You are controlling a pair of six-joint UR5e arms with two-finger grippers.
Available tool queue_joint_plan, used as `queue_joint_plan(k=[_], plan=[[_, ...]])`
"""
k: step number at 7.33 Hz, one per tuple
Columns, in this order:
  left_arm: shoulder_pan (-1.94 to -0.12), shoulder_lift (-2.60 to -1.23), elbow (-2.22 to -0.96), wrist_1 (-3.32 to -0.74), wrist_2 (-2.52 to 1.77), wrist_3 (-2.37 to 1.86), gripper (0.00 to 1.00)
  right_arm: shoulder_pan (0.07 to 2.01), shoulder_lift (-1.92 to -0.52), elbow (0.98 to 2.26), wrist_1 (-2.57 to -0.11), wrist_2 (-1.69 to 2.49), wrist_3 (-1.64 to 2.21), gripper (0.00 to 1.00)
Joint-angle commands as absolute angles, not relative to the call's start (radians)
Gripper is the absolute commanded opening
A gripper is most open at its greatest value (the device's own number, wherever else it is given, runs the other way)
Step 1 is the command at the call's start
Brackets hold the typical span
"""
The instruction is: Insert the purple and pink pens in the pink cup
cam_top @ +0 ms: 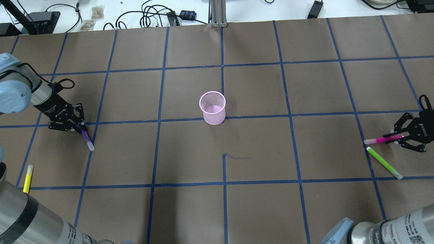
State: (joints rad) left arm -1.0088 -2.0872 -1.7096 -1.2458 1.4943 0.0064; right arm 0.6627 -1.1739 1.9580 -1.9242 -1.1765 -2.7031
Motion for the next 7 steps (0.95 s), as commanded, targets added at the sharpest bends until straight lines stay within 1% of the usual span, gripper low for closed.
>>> queue_joint_plan(k=[1, 3, 4, 5, 7], plan=[[-1.017, -2.068, -1.707, -1.246, 1.499, 0.008, 0.00, 0.663, -1.192, 1.915, -1.911, -1.173, -2.625, 0.00], [-1.023, -2.051, -1.707, -1.246, 1.500, 0.008, 0.00, 0.675, -1.210, 1.812, -1.829, -1.169, -2.615, 0.00], [-1.023, -2.046, -1.707, -1.246, 1.502, 0.008, 0.00, 0.701, -1.271, 1.787, -1.774, -1.154, -2.556, 0.00], [-1.025, -2.042, -1.707, -1.247, 1.502, 0.008, 0.00, 0.751, -1.351, 1.789, -1.770, -1.155, -2.496, 0.00], [-1.028, -2.034, -1.709, -1.247, 1.502, 0.006, 0.00, 0.906, -1.487, 1.786, -1.773, -1.212, -2.404, 0.00]])
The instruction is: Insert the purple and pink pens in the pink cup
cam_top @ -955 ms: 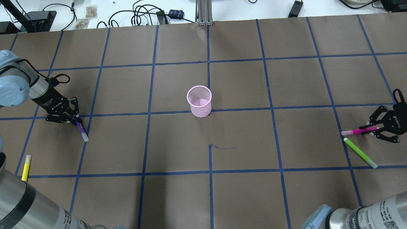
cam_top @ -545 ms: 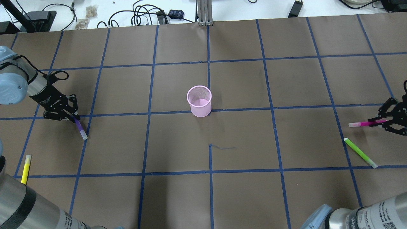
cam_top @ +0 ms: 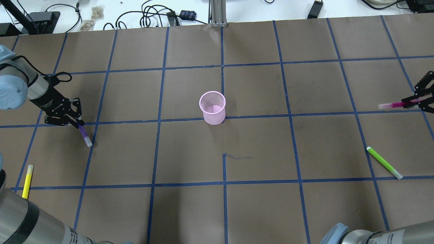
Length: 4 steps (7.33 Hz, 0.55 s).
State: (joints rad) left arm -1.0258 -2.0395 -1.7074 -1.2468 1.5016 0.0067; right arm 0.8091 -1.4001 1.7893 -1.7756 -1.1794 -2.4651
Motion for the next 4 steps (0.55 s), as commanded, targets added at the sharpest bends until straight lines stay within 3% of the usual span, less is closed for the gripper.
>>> queue_joint_plan(k=[1, 4], plan=[[-1.028, -2.031, -1.709, -1.247, 1.503, 0.006, 0.00, 0.993, -1.532, 1.786, -1.775, -1.229, -2.320, 0.00], [-1.028, -2.031, -1.709, -1.247, 1.502, 0.008, 0.00, 1.356, -1.562, 1.786, -1.842, -1.350, -2.011, 0.00]])
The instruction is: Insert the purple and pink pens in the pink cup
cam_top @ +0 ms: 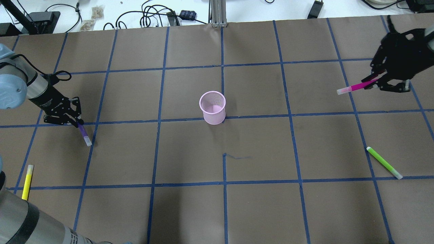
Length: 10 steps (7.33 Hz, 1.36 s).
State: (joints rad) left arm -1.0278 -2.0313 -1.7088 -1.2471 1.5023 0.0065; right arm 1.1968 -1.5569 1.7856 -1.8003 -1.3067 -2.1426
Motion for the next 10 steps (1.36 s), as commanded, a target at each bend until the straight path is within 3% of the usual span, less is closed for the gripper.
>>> queue_joint_plan(k=[1, 3, 5, 7, 10], plan=[[-1.028, -2.031, -1.709, -1.246, 1.502, 0.012, 0.00, 1.482, -1.536, 1.784, -1.908, -1.376, -1.818, 0.00], [-1.028, -2.031, -1.709, -1.246, 1.503, 0.015, 0.00, 1.726, -1.415, 1.723, -2.043, -1.536, -1.546, 0.00], [-1.028, -2.029, -1.707, -1.246, 1.502, 0.017, 0.00, 1.895, -1.289, 1.578, -2.050, -1.670, -1.311, 0.00], [-1.028, -2.029, -1.707, -1.244, 1.503, 0.018, 0.00, 1.980, -1.179, 1.453, -1.955, -1.764, -1.281, 0.00], [-1.028, -2.029, -1.707, -1.244, 1.503, 0.018, 0.00, 2.039, -1.091, 1.416, -1.931, -1.859, -1.174, 0.00]])
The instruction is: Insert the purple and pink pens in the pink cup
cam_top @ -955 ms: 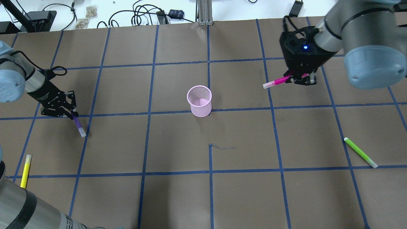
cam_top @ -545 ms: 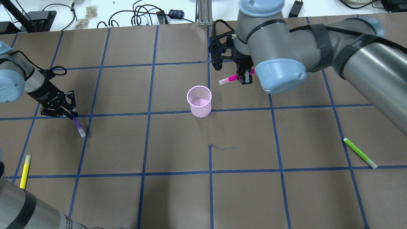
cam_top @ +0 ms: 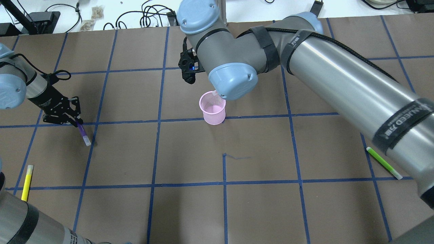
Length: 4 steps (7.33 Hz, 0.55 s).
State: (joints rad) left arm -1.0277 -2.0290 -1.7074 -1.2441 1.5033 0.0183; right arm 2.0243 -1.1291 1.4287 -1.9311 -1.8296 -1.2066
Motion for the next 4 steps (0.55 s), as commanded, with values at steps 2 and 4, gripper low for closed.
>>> queue_joint_plan(k=[2, 4], plan=[[-1.029, -2.025, -1.707, -1.244, 1.502, 0.018, 0.00, 2.048, -1.069, 1.417, -1.934, -1.855, -1.126, 0.00], [-1.076, -1.985, -1.689, -1.246, 1.515, 0.017, 0.00, 2.066, -1.045, 1.417, -1.960, -1.855, -1.124, 0.00]])
